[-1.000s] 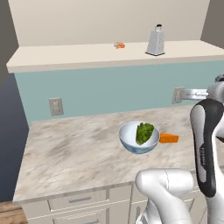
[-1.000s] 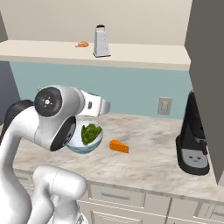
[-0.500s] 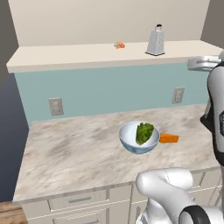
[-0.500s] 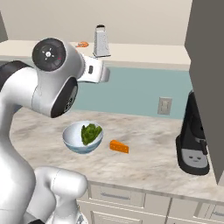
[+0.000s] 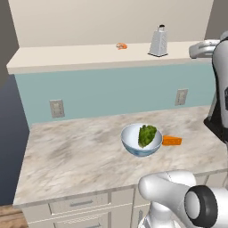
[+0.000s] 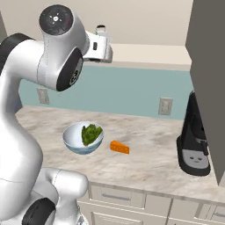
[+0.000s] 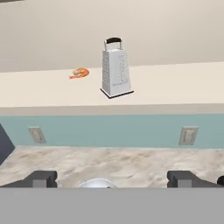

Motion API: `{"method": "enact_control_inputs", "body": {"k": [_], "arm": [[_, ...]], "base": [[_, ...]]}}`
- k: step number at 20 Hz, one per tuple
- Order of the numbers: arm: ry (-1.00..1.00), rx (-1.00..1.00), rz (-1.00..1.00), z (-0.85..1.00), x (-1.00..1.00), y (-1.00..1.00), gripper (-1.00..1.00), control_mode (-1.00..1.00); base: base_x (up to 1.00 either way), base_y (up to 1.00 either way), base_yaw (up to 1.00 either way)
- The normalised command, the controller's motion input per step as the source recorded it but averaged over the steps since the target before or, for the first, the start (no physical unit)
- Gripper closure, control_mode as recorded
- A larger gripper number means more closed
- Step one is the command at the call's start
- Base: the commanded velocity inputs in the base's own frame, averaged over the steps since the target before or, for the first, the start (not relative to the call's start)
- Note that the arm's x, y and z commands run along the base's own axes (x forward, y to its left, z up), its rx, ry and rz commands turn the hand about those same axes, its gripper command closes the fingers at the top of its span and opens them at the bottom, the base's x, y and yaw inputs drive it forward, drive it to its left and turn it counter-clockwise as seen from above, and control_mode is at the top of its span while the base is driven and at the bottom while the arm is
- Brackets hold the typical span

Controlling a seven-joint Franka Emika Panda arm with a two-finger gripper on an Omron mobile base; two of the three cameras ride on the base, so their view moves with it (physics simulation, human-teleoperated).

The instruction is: Pick the cheese from the fridge and the cheese grater from the cabinet and place them next to the salad bowl.

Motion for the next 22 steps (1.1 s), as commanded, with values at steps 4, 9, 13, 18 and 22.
{"method": "enact_control_inputs", "body": {"k": [4,9,13,18,22], "arm": [[-0.18,0.06,0.03,-0.15,0.63,0.0,-1.0,-1.0],[-0.06,0.01,0.16,0.03,0.76,0.0,-1.0,-1.0],[0.09,0.0,0.19,0.22,0.8,-0.12,-1.0,-1.0],[0.06,0.0,0.11,0.22,0.74,-0.12,-1.0,-1.0],[0.0,0.0,0.11,0.11,0.51,-0.01,-1.0,-1.0]], "base": [[0.0,0.0,0.0],[0.0,0.0,0.0],[0.0,0.0,0.0],[0.0,0.0,0.0],[0.0,0.0,0.0]]}}
